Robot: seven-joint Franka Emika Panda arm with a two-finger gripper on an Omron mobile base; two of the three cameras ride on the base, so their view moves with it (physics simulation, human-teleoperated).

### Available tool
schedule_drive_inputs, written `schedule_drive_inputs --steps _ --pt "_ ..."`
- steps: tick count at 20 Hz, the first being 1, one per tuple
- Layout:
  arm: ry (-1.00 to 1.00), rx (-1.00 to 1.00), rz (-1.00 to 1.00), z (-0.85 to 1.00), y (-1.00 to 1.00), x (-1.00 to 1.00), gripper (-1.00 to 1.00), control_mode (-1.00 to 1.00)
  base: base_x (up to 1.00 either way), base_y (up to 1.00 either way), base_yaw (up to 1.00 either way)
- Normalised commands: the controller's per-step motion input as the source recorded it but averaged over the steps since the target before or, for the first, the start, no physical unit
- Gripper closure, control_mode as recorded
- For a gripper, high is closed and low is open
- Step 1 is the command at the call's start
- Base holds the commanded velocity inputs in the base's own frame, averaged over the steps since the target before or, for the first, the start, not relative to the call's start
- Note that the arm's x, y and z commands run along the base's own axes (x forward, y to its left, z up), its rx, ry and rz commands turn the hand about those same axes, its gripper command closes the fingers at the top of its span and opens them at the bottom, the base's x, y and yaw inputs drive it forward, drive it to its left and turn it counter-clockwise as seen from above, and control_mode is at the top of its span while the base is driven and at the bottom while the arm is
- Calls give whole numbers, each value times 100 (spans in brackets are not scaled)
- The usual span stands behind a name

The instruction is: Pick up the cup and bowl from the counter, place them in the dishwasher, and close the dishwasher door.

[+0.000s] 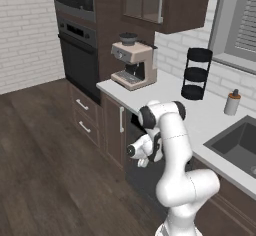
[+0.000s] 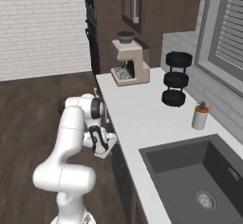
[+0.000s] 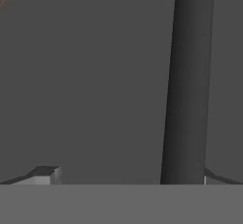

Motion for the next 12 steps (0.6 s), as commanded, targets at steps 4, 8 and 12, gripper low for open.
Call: schedule_drive_inputs --steps 4,8,12 --pt "0 -13 0 -70 -29 64 -100 -100 0 0 0" --pt "0 -20 0 -56 -6 47 -100 -100 0 0 0" --pt "0 -7 0 -11 0 19 -100 -100 0 0 0"
